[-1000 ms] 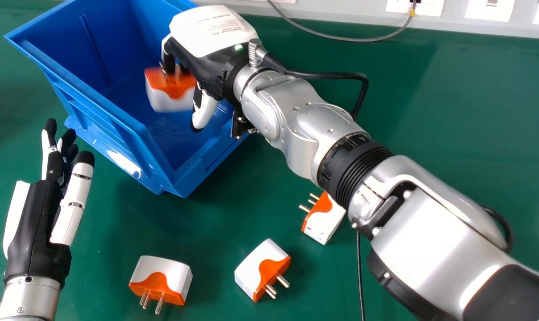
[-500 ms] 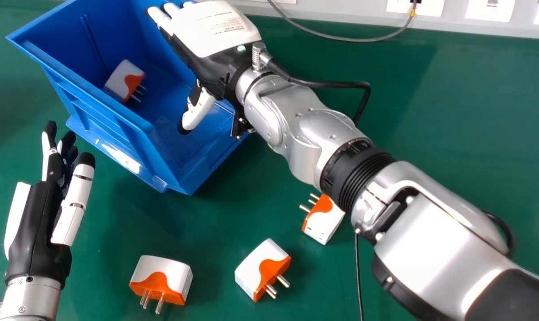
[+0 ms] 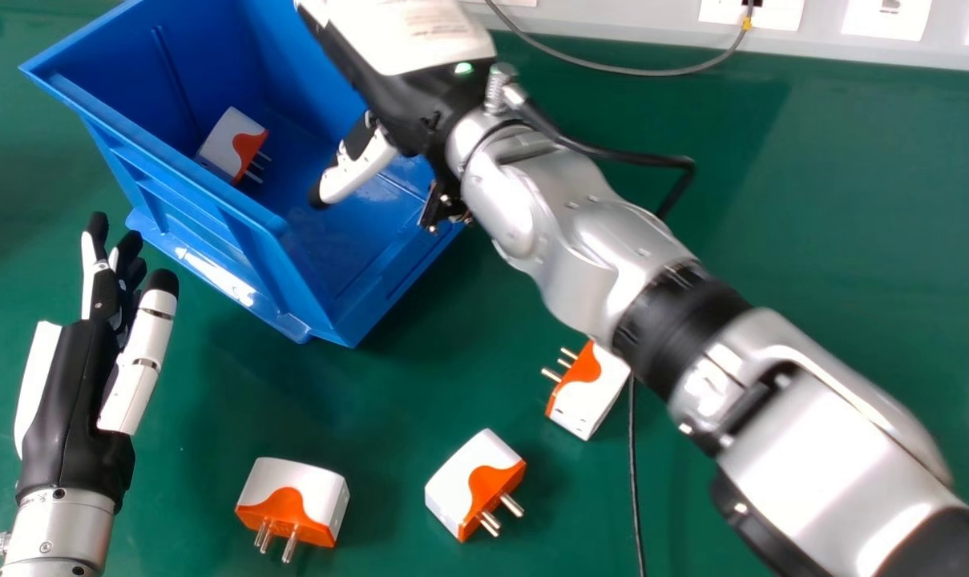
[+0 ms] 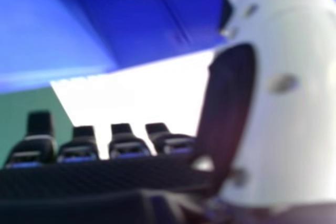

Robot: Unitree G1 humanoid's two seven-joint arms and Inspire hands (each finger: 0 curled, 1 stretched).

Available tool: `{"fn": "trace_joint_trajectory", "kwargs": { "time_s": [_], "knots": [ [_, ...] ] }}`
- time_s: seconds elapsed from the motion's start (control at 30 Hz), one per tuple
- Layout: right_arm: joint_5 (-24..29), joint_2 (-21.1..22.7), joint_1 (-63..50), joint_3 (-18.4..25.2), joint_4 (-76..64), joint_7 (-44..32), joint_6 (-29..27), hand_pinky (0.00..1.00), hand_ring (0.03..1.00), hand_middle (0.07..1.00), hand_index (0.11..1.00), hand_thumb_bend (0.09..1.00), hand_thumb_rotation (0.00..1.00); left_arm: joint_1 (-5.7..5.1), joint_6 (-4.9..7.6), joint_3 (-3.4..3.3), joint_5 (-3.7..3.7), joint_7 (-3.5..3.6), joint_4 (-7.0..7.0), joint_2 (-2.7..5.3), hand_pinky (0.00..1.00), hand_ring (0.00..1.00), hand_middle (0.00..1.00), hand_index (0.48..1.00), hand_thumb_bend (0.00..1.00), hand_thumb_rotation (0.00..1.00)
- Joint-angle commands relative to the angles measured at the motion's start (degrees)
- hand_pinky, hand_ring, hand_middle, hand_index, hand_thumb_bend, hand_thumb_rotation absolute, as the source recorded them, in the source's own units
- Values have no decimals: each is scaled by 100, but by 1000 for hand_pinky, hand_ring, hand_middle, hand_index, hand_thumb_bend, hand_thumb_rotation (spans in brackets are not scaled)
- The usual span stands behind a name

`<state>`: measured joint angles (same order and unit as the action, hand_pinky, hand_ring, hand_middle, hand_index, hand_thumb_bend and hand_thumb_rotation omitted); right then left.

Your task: Pick all objects and put in blue box

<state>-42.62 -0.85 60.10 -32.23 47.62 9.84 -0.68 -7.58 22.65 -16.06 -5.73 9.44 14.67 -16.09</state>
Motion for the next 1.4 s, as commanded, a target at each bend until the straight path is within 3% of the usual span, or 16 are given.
{"fn": "trace_joint_trajectory", "kwargs": {
  "time_s": [0.0, 0.1, 0.23, 0.33, 0.43, 0.5, 0.57, 0.7, 0.77, 0.83, 0.97, 1.17, 1.37],
  "knots": [
    [3, 238, -333, 113, -785, 79, -45, 888, 992, 1000, 978, 749, 244, 69, 169, 2, -9, -8, -12, 15, 1000, 1000, 1000, 1000, 274, 819],
    [-50, 497, -851, 203, -1768, -1, 11, 888, 987, 1000, 968, 732, 201, 86, 149, 3, -2, -7, -14, 6, 1000, 1000, 1000, 1000, 277, 818],
    [-138, 743, -1594, 357, -3167, -178, 268, 888, 985, 1000, 964, 725, 179, 138, -85, -2, 55, -103, -35, 0, 1000, 1000, 1000, 1000, 279, 817],
    [-300, 885, -2290, 458, -4339, -308, 550, 889, 981, 1000, 960, 708, 133, 118, -435, 23, 82, -233, -264, 47, 1000, 1000, 1000, 1000, 294, 810],
    [-358, 930, -2682, 531, -4962, -427, 709, 888, 980, 1000, 958, 697, 99, 69, -625, 58, 110, -303, -456, 58, 998, 1000, 1000, 1000, 326, 797],
    [-398, 1011, -3402, 629, -5876, -478, 777, 887, 980, 1000, 958, 694, 86, 14, -759, 86, 186, -362, -615, 55, 998, 1000, 1000, 1000, 338, 795],
    [-535, 1136, -4124, 693, -6721, -576, 869, 882, 976, 999, 957, 697, 65, -11, -808, 91, 252, -418, -684, 59, 996, 1000, 1000, 1000, 362, 795],
    [-783, 1305, -4993, 797, -7574, -814, 956, 869, 968, 995, 955, 700, 55, 13, -895, 81, 234, -456, -697, 62, 990, 1000, 1000, 1000, 384, 803],
    [-832, 1412, -5505, 923, -7918, -870, 913, 867, 968, 995, 956, 692, 60, 17, -922, 84, 261, -474, -689, 44, 988, 1000, 1000, 1000, 385, 804],
    [-802, 1479, -5949, 1074, -8144, -839, 832, 866, 970, 996, 963, 672, 81, 8, -890, 72, 273, -462, -656, 14, 986, 1000, 1000, 1000, 385, 806],
    [-743, 1529, -6655, 1324, -8292, -661, 643, 866, 968, 993, 969, 644, 113, -38, -869, 58, 266, -432, -718, -11, 987, 1000, 1000, 1000, 388, 813],
    [-745, 1496, -7505, 1527, -8009, -227, 368, 856, 958, 988, 964, 634, 124, -80, -928, 17, 122, -342, -801, 0, 992, 1000, 1000, 1000, 384, 824],
    [-791, 1463, -7904, 1594, -7878, -223, 405, 841, 948, 981, 960, 631, 142, -48, -913, -37, -79, -215, -724, 20, 998, 1000, 1000, 1000, 361, 822]
  ]
}}
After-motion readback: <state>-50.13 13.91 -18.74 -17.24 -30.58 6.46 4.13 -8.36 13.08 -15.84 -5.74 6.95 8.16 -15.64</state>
